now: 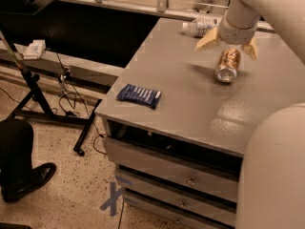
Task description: Place orange can upright
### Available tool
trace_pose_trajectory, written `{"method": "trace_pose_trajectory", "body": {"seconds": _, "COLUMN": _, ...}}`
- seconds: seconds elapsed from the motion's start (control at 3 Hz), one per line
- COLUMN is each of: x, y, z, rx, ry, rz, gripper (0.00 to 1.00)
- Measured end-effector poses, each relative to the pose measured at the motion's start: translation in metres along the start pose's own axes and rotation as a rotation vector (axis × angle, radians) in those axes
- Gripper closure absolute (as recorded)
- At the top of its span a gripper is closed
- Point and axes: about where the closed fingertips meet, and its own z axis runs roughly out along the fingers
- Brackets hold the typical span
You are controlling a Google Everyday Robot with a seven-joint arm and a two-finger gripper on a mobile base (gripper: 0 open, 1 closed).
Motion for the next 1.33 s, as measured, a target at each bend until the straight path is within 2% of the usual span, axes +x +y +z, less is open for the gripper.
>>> {"method": "trace_pose_trajectory", "body": {"seconds": 0.33, "x": 0.004, "y": 0.002, "z": 0.015, "rx": 0.025, "ry": 0.033, "rz": 0.013, "gripper": 0.16}}
{"method": "trace_pose_trajectory", "body": {"seconds": 0.67, "x": 0.002, "y": -0.004, "z": 0.021, "rx": 0.046, "ry": 0.036, "rz": 0.028, "gripper": 0.37}}
{"method": "trace_pose_trajectory", "body": {"seconds": 1.0, "x": -0.006, "y": -0.006, "z": 0.017, "rx": 0.067, "ry": 0.004, "rz": 0.019, "gripper": 0.6}}
{"method": "trace_pose_trajectory", "body": {"seconds": 1.33, "x": -0.019, "y": -0.003, "z": -0.004, "rx": 0.045, "ry": -0.093, "rz": -0.055, "gripper": 0.84}}
